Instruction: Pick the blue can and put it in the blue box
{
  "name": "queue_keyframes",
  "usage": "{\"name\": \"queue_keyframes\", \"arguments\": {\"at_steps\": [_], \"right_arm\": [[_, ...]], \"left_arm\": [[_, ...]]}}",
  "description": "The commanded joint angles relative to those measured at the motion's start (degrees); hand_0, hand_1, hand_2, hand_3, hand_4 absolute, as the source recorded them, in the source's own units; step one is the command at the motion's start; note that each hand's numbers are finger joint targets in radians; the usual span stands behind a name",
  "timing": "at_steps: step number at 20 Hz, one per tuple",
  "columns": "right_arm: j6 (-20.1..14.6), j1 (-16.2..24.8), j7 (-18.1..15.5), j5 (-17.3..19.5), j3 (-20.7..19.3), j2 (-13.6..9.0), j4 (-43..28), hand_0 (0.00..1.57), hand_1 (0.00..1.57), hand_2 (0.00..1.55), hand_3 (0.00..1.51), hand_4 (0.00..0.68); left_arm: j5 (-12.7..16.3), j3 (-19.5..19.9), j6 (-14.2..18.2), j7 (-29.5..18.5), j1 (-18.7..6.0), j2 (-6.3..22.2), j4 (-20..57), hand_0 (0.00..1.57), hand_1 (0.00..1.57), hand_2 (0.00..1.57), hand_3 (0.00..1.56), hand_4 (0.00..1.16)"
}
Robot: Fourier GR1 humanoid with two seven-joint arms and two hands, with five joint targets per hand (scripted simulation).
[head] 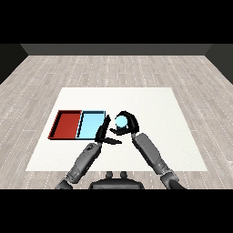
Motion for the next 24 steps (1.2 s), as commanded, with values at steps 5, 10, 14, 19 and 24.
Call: {"name": "queue_keyframes", "arguments": {"at_steps": [5, 10, 14, 19, 24], "right_arm": [[3.0, 1.1, 3.0, 4.2, -2.7, 2.2, -4.1, 1.4, 1.4, 1.44, 1.41, 0.666], [3.2, -0.2, -2.5, 3.3, -0.2, 2.4, 1.9, 1.39, 1.39, 1.43, 1.39, 0.651], [1.0, 2.8, 2.6, 4.7, 2.2, 2.4, -4.3, 1.42, 1.42, 1.43, 1.39, 0.651], [-0.3, -0.4, 4.3, 4.3, 3.0, 2.4, -3.8, 1.42, 1.42, 1.44, 1.4, 0.626], [-5.7, -3.4, 3.8, -0.1, 10.2, 2.4, -3.0, 1.32, 1.32, 1.43, 1.4, 0.617]], "left_arm": [[0.9, -0.7, 0.3, 0.6, -2.4, 0.0, 2.2, 0.0, 0.0, 0.0, 0.0, 0.0], [1.6, -0.8, -1.6, -1.4, -1.8, 0.0, 2.9, 0.0, 0.0, 0.0, 0.0, 0.0], [3.2, -3.9, 2.7, 1.7, -2.3, 0.0, 0.4, 0.0, 0.0, 0.0, 0.0, 0.0], [8.0, -6.8, 4.2, -0.2, -7.9, 0.0, 6.1, 0.0, 0.0, 0.0, 0.0, 0.0], [6.6, -4.6, 1.7, -7.2, -8.1, 0.0, 10.8, 0.0, 0.0, 0.0, 0.0, 0.17]]}}
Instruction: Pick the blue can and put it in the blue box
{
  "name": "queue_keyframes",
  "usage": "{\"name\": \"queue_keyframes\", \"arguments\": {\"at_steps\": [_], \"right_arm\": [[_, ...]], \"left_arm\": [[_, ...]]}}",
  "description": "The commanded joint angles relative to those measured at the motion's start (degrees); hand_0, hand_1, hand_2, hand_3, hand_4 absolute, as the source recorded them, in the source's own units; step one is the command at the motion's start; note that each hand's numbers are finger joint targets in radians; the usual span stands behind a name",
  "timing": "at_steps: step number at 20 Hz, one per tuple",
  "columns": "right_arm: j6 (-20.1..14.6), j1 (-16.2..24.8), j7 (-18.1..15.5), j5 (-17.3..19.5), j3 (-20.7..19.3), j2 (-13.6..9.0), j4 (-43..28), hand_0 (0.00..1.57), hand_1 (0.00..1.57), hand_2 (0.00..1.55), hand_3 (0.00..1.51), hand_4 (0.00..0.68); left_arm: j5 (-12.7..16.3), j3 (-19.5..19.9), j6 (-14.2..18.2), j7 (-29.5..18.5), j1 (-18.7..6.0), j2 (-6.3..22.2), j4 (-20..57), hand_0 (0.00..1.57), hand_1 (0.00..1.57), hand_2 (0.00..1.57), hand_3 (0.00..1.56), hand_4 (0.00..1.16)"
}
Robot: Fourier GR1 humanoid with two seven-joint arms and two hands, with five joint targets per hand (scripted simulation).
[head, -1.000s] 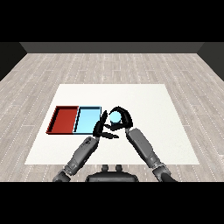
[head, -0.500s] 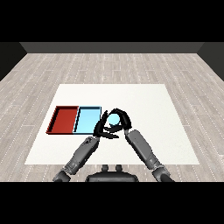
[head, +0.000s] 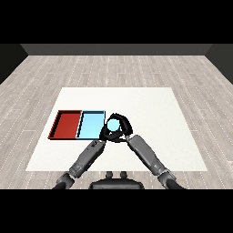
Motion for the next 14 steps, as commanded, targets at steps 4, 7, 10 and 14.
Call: {"name": "queue_keyframes", "arguments": {"at_steps": [4, 7, 10, 14], "right_arm": [[-1.5, -1.3, -0.7, -0.9, 4.0, 0.0, 0.5, 1.42, 1.42, 1.44, 1.39, 0.604], [-0.5, -0.1, -0.9, -3.8, 4.4, 0.0, -0.2, 1.47, 1.47, 1.47, 1.4, 0.596], [-1.6, -2.3, -3.0, -3.1, 5.9, 0.0, 3.9, 1.45, 1.45, 1.46, 1.4, 0.599], [-6.1, -4.2, -3.3, -7.3, 9.5, 0.0, 3.0, 1.45, 1.45, 1.45, 1.4, 0.598]], "left_arm": [[-9.6, -1.4, 8.5, 4.5, -1.9, 2.2, 1.4, 0.41, 0.41, 0.56, 0.29, 0.57], [-12.7, -3.9, 11.2, 5.5, -3.2, 0.1, 0.8, 0.32, 0.32, 0.52, 0.17, 0.0], [-18.5, -6.3, 13.7, 6.7, -4.1, 2.1, 4.3, 0.21, 0.21, 0.3, 0.0, 0.3], [-6.2, -2.2, 14.6, 2.1, -1.8, 0.1, -0.2, 0.45, 0.45, 0.65, 0.35, 0.72]]}}
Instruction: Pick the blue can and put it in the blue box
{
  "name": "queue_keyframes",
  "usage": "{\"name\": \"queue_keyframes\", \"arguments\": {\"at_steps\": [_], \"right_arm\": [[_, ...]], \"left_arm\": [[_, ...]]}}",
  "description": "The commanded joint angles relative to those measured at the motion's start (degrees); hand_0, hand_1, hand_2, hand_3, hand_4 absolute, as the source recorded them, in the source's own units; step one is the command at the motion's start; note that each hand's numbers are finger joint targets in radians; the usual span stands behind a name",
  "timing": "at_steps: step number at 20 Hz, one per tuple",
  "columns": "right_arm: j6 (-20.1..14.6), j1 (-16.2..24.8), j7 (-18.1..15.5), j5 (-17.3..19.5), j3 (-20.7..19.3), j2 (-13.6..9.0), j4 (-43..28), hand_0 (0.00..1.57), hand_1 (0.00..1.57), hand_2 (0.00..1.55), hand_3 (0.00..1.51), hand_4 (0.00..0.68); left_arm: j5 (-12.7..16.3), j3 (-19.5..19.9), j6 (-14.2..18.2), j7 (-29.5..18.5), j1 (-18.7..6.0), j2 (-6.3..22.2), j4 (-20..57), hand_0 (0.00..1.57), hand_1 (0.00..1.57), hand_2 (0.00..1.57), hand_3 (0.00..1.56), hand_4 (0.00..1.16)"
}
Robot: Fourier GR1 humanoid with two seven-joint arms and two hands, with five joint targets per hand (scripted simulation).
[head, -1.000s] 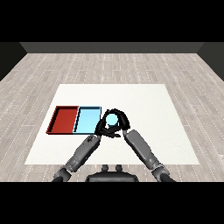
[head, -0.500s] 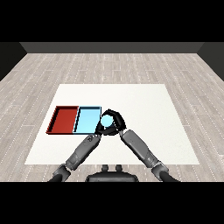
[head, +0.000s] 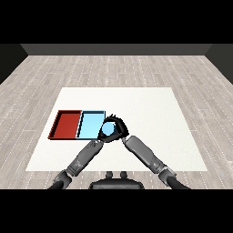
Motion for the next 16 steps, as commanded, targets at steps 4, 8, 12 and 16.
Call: {"name": "queue_keyframes", "arguments": {"at_steps": [4, 8, 12, 16], "right_arm": [[-3.0, -3.0, 0.5, -4.9, 4.3, 1.2, 1.1, 1.44, 1.44, 1.45, 1.39, 0.602], [1.5, -0.6, -2.5, -3.7, 0.8, 1.2, 2.9, 1.44, 1.44, 1.45, 1.39, 0.591], [-0.3, 0.6, 1.8, -2.6, 0.7, -0.1, -3.2, 1.44, 1.44, 1.45, 1.39, 0.58], [3.5, 0.6, 0.6, -6.7, -2.5, 1.2, -0.9, 1.27, 1.27, 1.37, 1.33, 0.415]], "left_arm": [[2.8, -0.8, 4.5, -2.0, 0.7, -2.6, -0.1, 0.81, 0.81, 0.85, 0.72, 0.69], [6.7, -1.9, 4.0, -5.1, -2.5, -2.6, 3.4, 0.58, 0.58, 0.71, 0.5, 0.66], [11.9, -1.9, 1.0, -4.0, 2.3, -2.6, -1.0, 1.18, 1.18, 1.19, 1.03, 0.63], [9.8, 0.4, -0.8, -5.4, 0.2, -2.7, 0.8, 1.42, 1.42, 1.35, 1.0, 0.68]]}}
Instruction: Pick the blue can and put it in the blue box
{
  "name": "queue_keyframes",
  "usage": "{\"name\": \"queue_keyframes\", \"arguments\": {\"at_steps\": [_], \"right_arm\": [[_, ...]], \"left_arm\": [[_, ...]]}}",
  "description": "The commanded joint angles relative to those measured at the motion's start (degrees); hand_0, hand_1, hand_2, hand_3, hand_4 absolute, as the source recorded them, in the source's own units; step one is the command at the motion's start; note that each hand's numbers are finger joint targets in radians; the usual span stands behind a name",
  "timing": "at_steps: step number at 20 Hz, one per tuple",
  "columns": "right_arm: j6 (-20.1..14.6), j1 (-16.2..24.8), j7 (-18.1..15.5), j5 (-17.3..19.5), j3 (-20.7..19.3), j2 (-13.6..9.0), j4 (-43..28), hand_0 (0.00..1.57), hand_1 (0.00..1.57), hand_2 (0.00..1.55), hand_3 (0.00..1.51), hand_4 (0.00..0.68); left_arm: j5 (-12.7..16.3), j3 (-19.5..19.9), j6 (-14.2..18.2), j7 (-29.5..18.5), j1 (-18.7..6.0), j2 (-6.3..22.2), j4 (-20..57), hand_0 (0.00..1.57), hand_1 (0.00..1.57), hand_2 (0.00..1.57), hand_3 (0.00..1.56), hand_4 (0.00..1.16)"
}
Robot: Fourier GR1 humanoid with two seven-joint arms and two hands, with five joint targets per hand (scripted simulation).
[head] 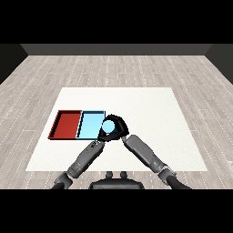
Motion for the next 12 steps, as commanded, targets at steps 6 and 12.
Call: {"name": "queue_keyframes", "arguments": {"at_steps": [6, 12], "right_arm": [[2.0, 2.8, 2.0, -0.2, -2.1, 1.3, -2.0, 0.0, 0.0, 0.0, 0.0, 0.0], [0.9, -1.1, -2.0, -3.6, -0.9, 1.3, 3.0, 0.0, 0.0, 0.0, 0.0, 0.0]], "left_arm": [[1.1, 2.2, -3.0, 0.6, -1.2, -1.6, 2.2, 1.57, 1.57, 1.52, 1.45, 1.1], [1.4, 3.8, -5.3, 1.5, -2.2, 0.6, 1.4, 1.57, 1.57, 1.55, 1.48, 1.14]]}}
